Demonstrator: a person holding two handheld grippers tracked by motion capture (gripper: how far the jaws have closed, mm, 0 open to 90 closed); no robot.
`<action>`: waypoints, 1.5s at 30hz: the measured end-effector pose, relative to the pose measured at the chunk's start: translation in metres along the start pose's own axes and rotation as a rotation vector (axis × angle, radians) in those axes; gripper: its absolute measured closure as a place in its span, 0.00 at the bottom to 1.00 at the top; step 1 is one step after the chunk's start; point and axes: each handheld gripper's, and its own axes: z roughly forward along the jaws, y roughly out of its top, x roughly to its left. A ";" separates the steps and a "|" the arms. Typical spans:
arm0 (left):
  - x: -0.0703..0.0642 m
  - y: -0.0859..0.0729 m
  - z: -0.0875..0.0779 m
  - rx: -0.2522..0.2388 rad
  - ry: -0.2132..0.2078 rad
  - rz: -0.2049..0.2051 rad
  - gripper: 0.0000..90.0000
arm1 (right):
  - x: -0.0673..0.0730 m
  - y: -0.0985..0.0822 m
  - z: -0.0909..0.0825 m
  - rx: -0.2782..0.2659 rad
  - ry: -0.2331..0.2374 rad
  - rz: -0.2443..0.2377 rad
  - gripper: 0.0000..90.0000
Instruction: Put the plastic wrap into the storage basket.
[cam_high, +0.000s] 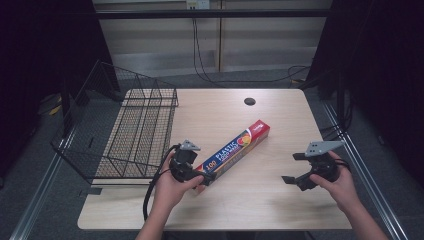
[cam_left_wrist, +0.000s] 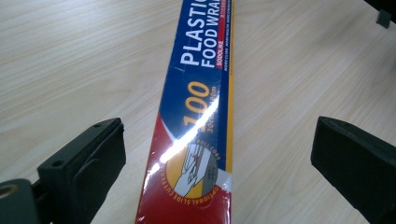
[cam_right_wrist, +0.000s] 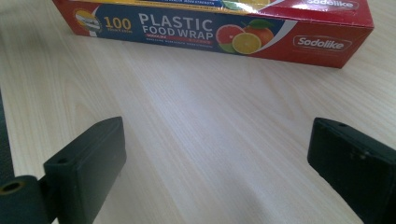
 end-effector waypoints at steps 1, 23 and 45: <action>-0.001 0.002 0.002 0.000 -0.004 -0.002 0.04 | 0.000 0.000 0.000 0.000 0.000 -0.004 0.06; -0.001 0.057 0.031 0.038 -0.004 -0.016 0.05 | -0.002 0.004 0.001 -0.015 -0.013 -0.022 0.06; 0.001 0.083 0.054 0.086 -0.003 -0.007 0.06 | -0.001 0.002 0.002 -0.011 -0.016 -0.021 0.06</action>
